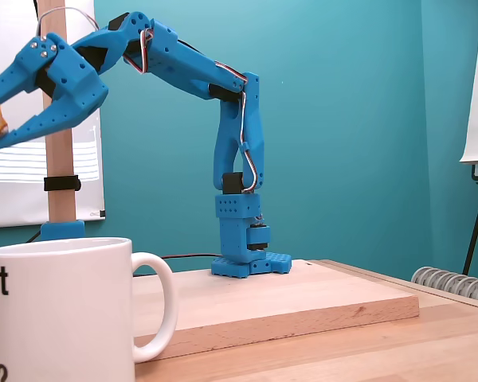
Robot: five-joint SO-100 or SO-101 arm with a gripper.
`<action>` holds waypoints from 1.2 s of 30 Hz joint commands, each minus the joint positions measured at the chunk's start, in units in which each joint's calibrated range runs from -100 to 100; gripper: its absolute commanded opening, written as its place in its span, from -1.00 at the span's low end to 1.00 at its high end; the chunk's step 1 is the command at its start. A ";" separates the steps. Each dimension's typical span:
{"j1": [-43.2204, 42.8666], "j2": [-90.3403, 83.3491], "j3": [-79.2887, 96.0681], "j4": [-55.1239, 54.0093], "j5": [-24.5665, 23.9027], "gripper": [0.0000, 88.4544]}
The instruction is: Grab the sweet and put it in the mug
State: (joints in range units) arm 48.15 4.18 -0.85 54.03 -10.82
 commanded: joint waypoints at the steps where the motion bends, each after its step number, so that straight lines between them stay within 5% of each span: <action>1: -0.15 -1.17 -0.31 0.09 0.24 -0.90; 19: 0.79 -0.74 -0.58 -1.04 0.34 -0.90; 36: 10.52 0.21 -4.41 -1.04 0.34 -0.90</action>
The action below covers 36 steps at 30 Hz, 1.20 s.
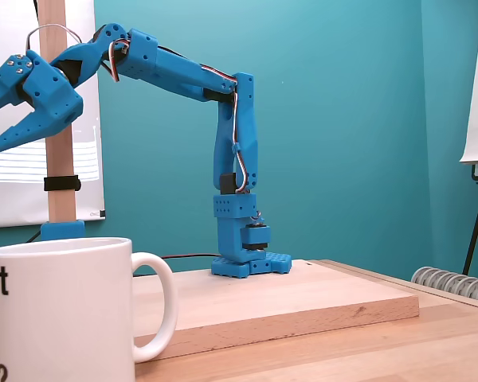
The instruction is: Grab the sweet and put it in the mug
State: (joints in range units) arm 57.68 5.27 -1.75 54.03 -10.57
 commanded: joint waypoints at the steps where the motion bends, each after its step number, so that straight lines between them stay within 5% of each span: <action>1: 1.07 -0.88 -3.52 -1.04 0.10 -0.90; 25: -10.62 -1.05 -3.96 -0.88 -0.44 -0.90; 36: -23.11 -0.88 -3.25 -0.32 -0.49 -0.90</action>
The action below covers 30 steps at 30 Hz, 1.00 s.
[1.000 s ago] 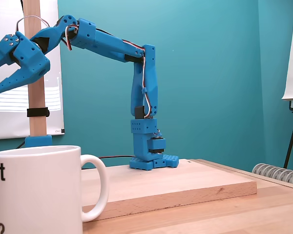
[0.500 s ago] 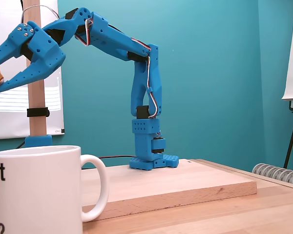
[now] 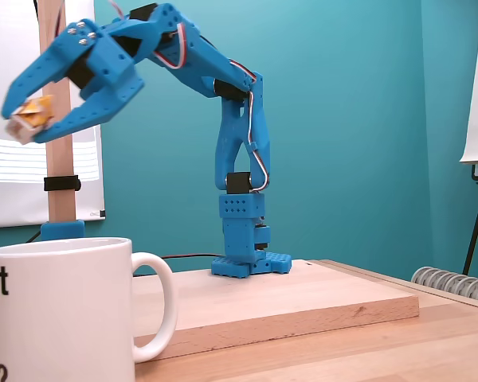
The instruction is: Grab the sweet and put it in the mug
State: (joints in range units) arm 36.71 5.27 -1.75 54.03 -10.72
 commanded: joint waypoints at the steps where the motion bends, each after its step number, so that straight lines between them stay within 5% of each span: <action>1: -2.28 -0.88 -3.25 -0.16 -0.34 -0.90; 30: -3.15 5.66 -3.25 -0.96 -0.20 -0.87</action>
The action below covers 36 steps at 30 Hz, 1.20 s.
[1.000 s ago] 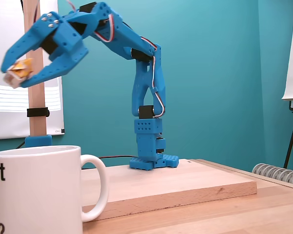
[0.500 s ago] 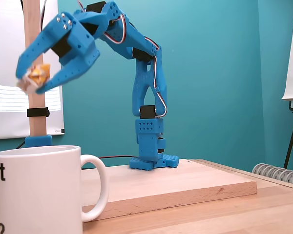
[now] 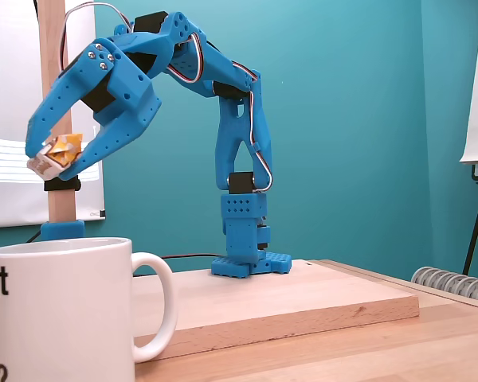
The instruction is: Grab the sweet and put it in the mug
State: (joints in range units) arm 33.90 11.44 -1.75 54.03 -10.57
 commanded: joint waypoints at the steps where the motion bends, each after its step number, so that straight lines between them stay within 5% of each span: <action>1: -0.35 -0.51 -3.25 -0.96 -0.34 -0.87; 17: -0.35 -0.77 -3.34 -0.96 -0.54 -0.38; 36: -0.35 -6.19 -3.25 0.00 -2.39 -0.94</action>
State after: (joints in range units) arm 33.90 11.26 -2.82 54.19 -12.82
